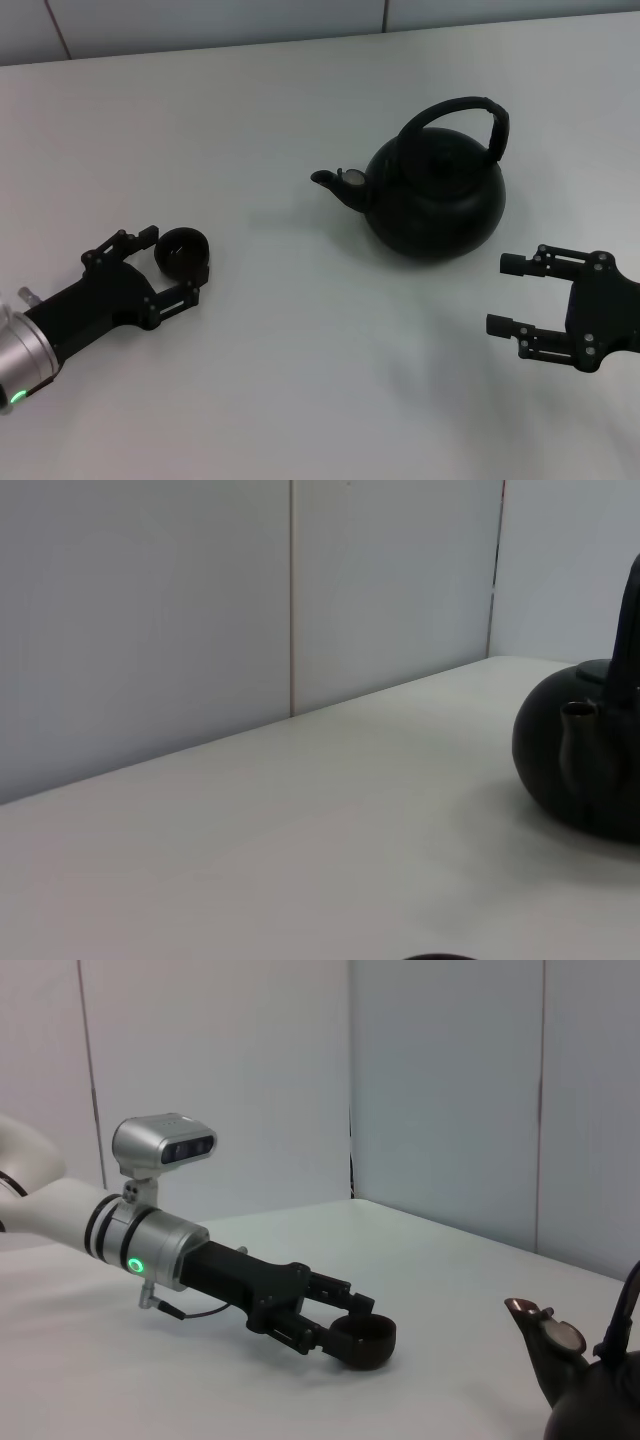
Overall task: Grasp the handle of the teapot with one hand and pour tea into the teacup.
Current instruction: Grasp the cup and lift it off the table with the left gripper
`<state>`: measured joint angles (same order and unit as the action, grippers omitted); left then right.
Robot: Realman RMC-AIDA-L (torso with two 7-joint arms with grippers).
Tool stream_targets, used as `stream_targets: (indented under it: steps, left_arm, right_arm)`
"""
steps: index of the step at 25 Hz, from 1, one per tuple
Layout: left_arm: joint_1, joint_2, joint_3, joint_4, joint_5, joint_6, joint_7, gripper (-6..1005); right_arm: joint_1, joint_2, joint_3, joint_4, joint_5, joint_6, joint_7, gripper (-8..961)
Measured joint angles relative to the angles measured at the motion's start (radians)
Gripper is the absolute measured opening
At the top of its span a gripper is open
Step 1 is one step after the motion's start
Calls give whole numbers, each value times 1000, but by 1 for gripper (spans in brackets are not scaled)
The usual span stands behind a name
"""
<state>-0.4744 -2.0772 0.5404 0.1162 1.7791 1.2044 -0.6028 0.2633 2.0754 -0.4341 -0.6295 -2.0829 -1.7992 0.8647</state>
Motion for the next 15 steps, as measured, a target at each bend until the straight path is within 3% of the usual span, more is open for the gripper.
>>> stream_targets:
  steps: [15]
  left_arm:
    - [-28,-1,0,-13,0,-45,3,842]
  right_arm:
    - [4,0,0,1,2,-2,2,684]
